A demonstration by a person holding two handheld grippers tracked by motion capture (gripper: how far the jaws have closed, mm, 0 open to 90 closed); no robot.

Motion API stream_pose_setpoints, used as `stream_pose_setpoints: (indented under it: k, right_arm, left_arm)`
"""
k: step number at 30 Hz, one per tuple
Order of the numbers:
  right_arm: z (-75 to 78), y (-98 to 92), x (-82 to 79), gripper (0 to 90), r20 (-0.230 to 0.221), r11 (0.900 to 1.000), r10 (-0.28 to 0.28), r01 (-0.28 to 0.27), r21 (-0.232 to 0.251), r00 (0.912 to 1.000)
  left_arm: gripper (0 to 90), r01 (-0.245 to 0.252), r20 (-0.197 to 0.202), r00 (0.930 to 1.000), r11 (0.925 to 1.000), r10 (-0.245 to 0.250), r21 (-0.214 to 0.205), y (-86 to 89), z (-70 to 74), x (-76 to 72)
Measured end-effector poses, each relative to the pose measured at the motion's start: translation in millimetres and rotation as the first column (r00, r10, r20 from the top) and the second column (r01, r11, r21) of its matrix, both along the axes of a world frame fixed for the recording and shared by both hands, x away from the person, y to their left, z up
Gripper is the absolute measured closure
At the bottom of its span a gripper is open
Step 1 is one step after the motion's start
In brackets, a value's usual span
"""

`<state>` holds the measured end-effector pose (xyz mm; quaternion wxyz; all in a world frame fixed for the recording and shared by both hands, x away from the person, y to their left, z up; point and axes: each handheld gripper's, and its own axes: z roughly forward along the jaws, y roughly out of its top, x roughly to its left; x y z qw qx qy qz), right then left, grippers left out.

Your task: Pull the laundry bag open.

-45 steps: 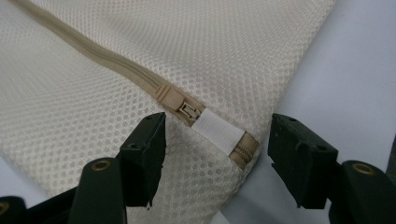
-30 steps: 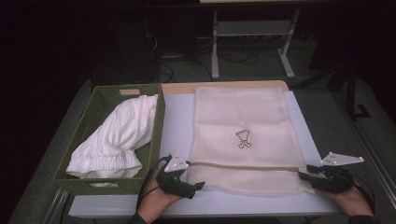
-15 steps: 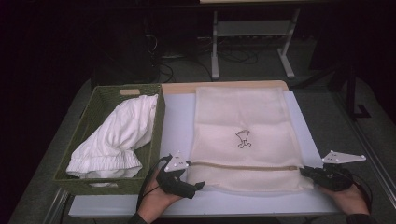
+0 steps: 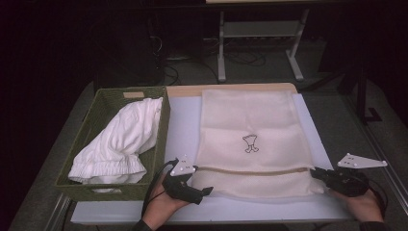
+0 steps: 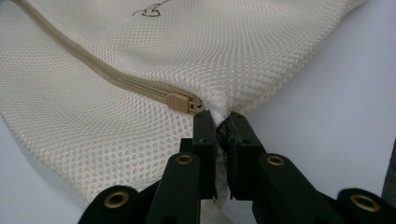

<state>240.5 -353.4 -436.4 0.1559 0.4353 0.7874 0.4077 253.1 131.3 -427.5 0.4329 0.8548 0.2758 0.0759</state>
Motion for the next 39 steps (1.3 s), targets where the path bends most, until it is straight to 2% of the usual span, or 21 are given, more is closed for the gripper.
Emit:
stream_pose_setpoints:
  k: [11,15,20,28,39]
  right_arm:
    - [11.6,7.0,-2.8,83.1,0.050,0.9997,0.023,-0.024,0.010,0.9985]
    - [14.9,11.1,-1.7,83.1,0.068,0.9993,0.036,-0.037,0.004,0.9971]
    - [19.0,16.6,-0.7,83.1,0.082,0.9981,0.057,-0.059,0.019,0.9950]
    - [22.6,26.5,0.2,83.0,0.105,0.9959,0.088,-0.090,0.013,0.9906]
    - [27.6,36.5,1.2,83.0,0.130,0.9934,0.112,-0.114,0.010,0.9852]
  left_arm:
    - [13.2,0.025,-0.007,0.9997,0.9995,-0.025,-0.019,-7.9,5.2,3.2]
    - [13.8,0.048,-0.008,0.9988,0.9986,-0.048,-0.023,-11.4,8.3,5.9]
    - [13.8,0.071,-0.010,0.9974,0.9972,-0.071,-0.024,-19.1,10.7,8.2]
    - [13.8,0.112,-0.008,0.9936,0.9934,-0.112,-0.022,-33.0,14.3,10.8]
    - [13.8,0.135,-0.006,0.9908,0.9898,-0.135,-0.046,-50.4,18.0,18.1]
